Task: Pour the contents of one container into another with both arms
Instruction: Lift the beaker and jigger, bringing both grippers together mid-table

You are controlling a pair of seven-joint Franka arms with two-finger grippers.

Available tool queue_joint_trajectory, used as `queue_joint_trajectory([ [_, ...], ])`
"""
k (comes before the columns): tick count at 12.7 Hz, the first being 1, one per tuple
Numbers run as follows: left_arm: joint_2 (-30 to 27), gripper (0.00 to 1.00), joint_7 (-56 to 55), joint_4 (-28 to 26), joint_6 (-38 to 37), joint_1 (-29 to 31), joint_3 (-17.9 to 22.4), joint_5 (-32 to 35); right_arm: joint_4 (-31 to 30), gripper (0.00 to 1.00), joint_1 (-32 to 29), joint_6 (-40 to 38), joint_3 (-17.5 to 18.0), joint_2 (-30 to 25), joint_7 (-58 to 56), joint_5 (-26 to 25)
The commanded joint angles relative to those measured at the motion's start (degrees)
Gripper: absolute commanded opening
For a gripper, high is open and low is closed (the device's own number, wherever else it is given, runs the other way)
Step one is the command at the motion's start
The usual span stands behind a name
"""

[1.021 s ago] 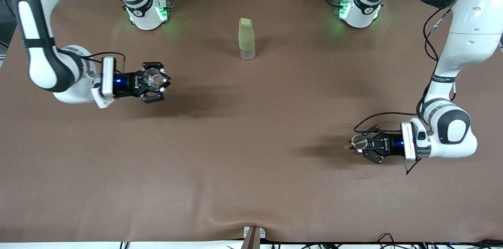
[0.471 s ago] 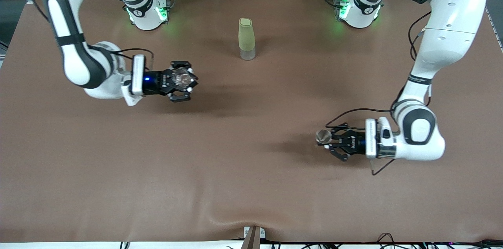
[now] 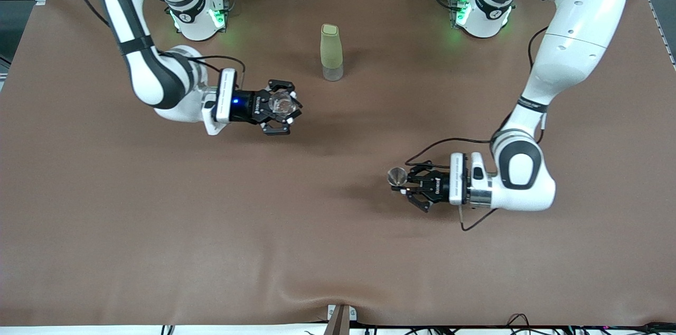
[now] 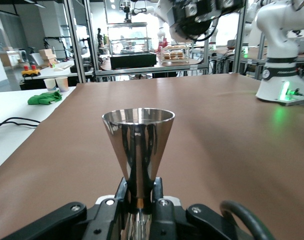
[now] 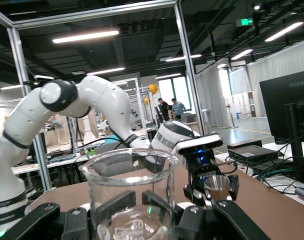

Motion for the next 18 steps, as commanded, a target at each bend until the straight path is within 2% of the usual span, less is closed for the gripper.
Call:
queue_joint_trajectory([
  [1,-0.87,0.00,8.51,-4.89,4.29,-3.12,0.08,-10.76,-0.60,0.00,4.18,3.95,-0.87,-1.26,-2.36,6.23],
  [3,-0.79,0.00,12.30,-6.91,6.39,-5.23,0.16,-16.50,0.19,0.00,6.03,5.11,-0.78,0.23,-3.95,8.88],
  [6,0.00,0.00,17.67,-7.54,8.69,-6.73,0.16,-18.80,1.60,0.00,7.08,5.19,-0.78,2.26,-4.48,9.41],
  [9,0.10,0.00,18.73,-7.54,9.56,-8.21,0.16,-23.27,4.23,0.00,9.63,5.37,-0.78,6.38,-7.64,15.28],
  [13,0.18,0.00,21.54,-6.92,13.79,-12.26,0.16,-31.36,8.71,0.00,12.62,8.62,-0.78,10.51,-8.35,19.60],
  [18,0.97,0.00,24.43,-6.92,13.88,-14.02,0.16,-35.93,12.93,0.00,13.24,11.08,-0.78,13.59,-8.44,20.40],
])
